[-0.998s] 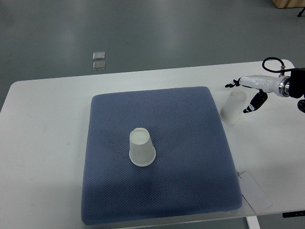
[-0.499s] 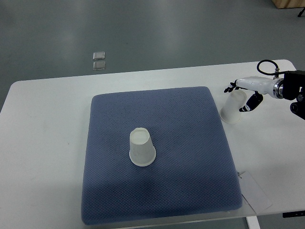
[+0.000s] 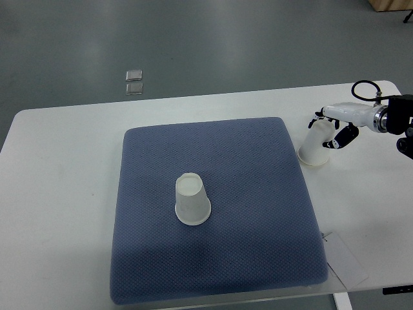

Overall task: Stack paper cups
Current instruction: 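Lift the grasped cup upward with the right hand, then carry the cup over the cup on the mat and lower it on top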

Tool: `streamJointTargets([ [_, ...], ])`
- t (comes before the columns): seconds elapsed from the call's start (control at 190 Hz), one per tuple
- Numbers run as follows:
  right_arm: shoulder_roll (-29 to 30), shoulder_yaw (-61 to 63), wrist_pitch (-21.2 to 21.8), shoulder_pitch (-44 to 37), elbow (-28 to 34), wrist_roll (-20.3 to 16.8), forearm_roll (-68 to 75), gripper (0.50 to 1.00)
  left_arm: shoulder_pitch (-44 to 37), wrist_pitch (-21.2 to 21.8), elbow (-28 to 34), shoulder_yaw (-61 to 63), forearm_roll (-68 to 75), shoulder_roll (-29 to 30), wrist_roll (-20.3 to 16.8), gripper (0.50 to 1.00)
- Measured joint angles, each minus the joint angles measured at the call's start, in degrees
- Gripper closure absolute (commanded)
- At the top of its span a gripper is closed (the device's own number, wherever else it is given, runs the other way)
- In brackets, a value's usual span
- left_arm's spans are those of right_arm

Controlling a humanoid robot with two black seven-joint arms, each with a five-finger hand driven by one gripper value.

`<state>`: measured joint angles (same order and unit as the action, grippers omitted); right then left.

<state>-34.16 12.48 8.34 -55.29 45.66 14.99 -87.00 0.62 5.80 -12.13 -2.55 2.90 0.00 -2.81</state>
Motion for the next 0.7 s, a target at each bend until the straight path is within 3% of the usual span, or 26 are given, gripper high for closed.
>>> streamJointTargets([
  [0.205,-4.36,0.96,0.84,-6.93,4.68,3.33,1.24,1.000,0.00,0.00,0.00,0.00,0.00,0.00,0.00,0.500],
  [0.368,-7.20,1.09,5.07,-14.22,10.15,9.71,2.34,1.000,0.01,0.00,0.00,0.00,0.00,0.00,0.00,0.500],
  [0.699,-2.59,1.15,9.21,-22.73,17.47,12.37,2.86,1.000,0.01,0.00,0.00,0.00,0.00,0.00,0.00,0.500],
])
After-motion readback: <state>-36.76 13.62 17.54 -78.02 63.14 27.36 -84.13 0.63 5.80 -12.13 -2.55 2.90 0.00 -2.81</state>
